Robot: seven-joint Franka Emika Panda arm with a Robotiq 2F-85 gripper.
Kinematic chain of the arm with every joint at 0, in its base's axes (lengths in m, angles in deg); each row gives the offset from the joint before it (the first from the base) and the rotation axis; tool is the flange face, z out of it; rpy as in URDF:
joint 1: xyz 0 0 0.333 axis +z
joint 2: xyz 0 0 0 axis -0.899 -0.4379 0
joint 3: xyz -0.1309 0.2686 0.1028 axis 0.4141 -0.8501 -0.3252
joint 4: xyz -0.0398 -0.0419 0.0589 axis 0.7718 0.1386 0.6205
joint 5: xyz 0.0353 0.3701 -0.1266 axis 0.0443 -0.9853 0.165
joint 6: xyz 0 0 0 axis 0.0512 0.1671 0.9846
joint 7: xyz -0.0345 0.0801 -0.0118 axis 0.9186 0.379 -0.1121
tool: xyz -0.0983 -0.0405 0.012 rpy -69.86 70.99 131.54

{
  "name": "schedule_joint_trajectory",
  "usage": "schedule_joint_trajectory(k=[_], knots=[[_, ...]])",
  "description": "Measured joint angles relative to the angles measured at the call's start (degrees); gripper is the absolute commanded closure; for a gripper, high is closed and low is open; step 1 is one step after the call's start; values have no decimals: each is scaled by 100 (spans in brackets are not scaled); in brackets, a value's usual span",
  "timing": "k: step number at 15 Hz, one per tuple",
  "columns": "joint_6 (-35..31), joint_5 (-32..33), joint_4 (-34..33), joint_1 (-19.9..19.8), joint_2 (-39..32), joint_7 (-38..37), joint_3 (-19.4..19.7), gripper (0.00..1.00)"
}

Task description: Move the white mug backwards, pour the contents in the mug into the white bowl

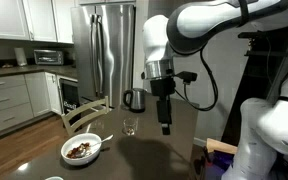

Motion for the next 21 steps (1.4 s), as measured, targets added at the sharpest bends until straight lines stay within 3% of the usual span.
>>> schedule_joint_trajectory(k=[8,15,21], knots=[[-362,-64,-38,-2,-287,0,-52,0],[-1659,-406,-908,1,-2002,-400,-321,0],[-1744,-222,-1843,4,-2954,-429,-392,0]])
